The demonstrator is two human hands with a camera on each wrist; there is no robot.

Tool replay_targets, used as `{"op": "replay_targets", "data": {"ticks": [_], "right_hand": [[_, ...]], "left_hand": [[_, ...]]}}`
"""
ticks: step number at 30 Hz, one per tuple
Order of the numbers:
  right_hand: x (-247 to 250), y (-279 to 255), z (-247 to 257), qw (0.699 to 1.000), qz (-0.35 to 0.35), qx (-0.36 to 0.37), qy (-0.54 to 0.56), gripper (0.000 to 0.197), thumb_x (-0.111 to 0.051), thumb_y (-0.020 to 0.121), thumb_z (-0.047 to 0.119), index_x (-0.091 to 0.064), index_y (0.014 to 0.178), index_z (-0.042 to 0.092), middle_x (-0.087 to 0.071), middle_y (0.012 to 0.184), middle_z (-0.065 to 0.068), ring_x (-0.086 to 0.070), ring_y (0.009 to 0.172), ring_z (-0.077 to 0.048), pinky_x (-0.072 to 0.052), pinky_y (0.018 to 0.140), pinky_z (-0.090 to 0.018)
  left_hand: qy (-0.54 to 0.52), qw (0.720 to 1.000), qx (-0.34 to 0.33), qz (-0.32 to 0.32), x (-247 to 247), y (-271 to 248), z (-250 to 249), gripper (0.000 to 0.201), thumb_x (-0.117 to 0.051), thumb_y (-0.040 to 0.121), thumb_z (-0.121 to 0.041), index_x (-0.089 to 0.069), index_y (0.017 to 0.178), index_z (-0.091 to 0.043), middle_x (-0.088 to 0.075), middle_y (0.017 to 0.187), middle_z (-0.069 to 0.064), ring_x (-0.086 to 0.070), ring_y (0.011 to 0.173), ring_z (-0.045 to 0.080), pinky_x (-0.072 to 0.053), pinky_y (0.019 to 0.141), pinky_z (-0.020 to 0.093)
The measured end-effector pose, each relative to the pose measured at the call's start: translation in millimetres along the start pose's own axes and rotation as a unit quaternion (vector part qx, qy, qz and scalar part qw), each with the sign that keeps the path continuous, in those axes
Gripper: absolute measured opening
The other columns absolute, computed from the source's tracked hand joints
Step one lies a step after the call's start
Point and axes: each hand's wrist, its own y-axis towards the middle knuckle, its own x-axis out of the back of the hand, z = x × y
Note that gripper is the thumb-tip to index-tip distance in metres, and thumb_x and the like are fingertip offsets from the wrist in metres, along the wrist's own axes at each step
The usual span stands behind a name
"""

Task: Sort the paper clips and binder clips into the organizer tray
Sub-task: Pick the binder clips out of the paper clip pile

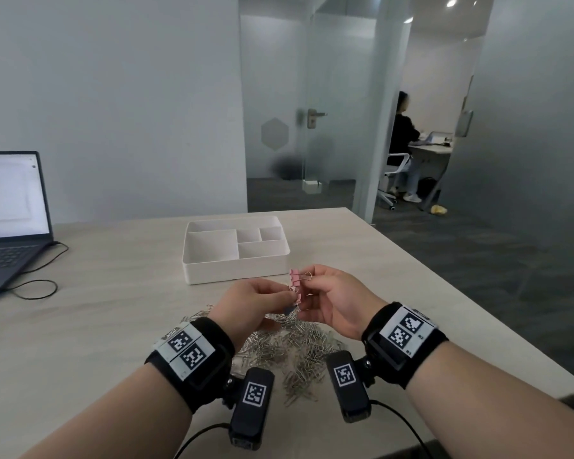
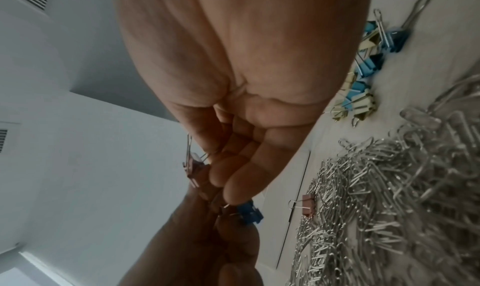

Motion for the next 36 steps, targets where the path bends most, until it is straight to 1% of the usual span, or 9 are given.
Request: {"op": "replay_targets", "data": {"ticks": [5,14,17,19,24,27,29,32,36], "right_hand": [[5,-2,-3,1.0,-0.004,0.005,-0.005,0.014,-0.046,0.104,0.005,-0.058,0.112,0.006,-0.064,0.074,-0.011,-0.062,0.057,-0.022,-0.059,0.054,-0.035],[10,0,-2,0.999,-0.044,0.017,0.01,0.013,-0.049,0.104,0.008,-0.061,0.1,0.008,-0.062,0.077,-0.009,-0.059,0.058,-0.02,-0.056,0.05,-0.033],[29,3,7,0.985,-0.117,0.032,-0.121,0.009,-0.06,0.099,0.011,-0.067,0.094,0.009,-0.063,0.078,-0.008,-0.058,0.055,-0.016,-0.051,0.05,-0.029],[47,5,13,0.944,-0.156,0.033,-0.29,0.008,-0.064,0.096,0.014,-0.07,0.092,0.009,-0.068,0.081,-0.006,-0.06,0.057,-0.014,-0.049,0.05,-0.027],[78,4,28,0.768,-0.155,-0.034,-0.62,0.007,-0.074,0.086,0.021,-0.076,0.085,0.014,-0.072,0.079,0.002,-0.064,0.071,-0.016,-0.046,0.061,-0.026],[76,3,32,0.736,-0.161,-0.035,-0.656,0.009,-0.073,0.085,0.029,-0.074,0.088,0.021,-0.072,0.087,0.006,-0.066,0.082,-0.014,-0.053,0.072,-0.03],[65,1,31,0.778,-0.152,0.025,-0.609,0.013,-0.07,0.087,0.033,-0.073,0.09,0.021,-0.072,0.091,0.006,-0.067,0.083,-0.015,-0.057,0.079,-0.034],[29,-8,23,0.907,-0.038,0.036,-0.418,0.024,-0.072,0.09,0.036,-0.072,0.099,0.014,-0.074,0.094,-0.002,-0.067,0.072,-0.014,-0.055,0.061,-0.03],[0,-9,7,0.944,0.022,0.063,-0.322,0.014,-0.075,0.09,0.021,-0.072,0.101,0.013,-0.075,0.086,-0.003,-0.069,0.071,-0.016,-0.052,0.055,-0.027]], "left_hand": [[-0.037,0.999,0.032,0.021,-2,-1,0,0.003,-0.073,0.085,-0.007,-0.071,0.083,-0.006,-0.07,0.071,0.006,-0.065,0.06,0.009,-0.055,0.053,0.027],[-0.065,0.995,0.054,0.053,2,-3,0,0.008,-0.069,0.089,-0.007,-0.065,0.082,-0.006,-0.066,0.063,0.002,-0.06,0.054,0.008,-0.057,0.053,0.027],[-0.061,0.997,0.043,0.029,8,-2,2,0.007,-0.07,0.088,-0.007,-0.066,0.083,-0.004,-0.068,0.069,0.006,-0.06,0.056,0.008,-0.058,0.054,0.029],[-0.067,0.997,0.041,0.021,11,-1,2,0.007,-0.071,0.088,-0.006,-0.066,0.084,-0.004,-0.07,0.075,0.009,-0.062,0.059,0.009,-0.058,0.053,0.029],[-0.076,0.996,0.039,0.02,13,-2,4,0.009,-0.07,0.088,-0.005,-0.067,0.079,-0.005,-0.071,0.079,0.01,-0.064,0.061,0.009,-0.059,0.055,0.029],[-0.075,0.996,0.04,0.023,13,-2,4,0.006,-0.072,0.087,-0.007,-0.067,0.085,-0.004,-0.071,0.08,0.01,-0.063,0.061,0.008,-0.058,0.054,0.028],[-0.076,0.996,0.041,0.02,12,-2,5,0.007,-0.072,0.087,-0.009,-0.067,0.086,-0.004,-0.07,0.081,0.01,-0.063,0.061,0.008,-0.056,0.054,0.027],[-0.08,0.996,0.041,0.022,10,-3,7,0.01,-0.073,0.087,-0.011,-0.067,0.088,-0.004,-0.071,0.083,0.012,-0.064,0.064,0.009,-0.056,0.054,0.027],[-0.078,0.996,0.032,0.027,8,-6,6,0.008,-0.07,0.089,-0.011,-0.066,0.085,-0.005,-0.068,0.077,0.011,-0.062,0.065,0.011,-0.058,0.058,0.029]]}}
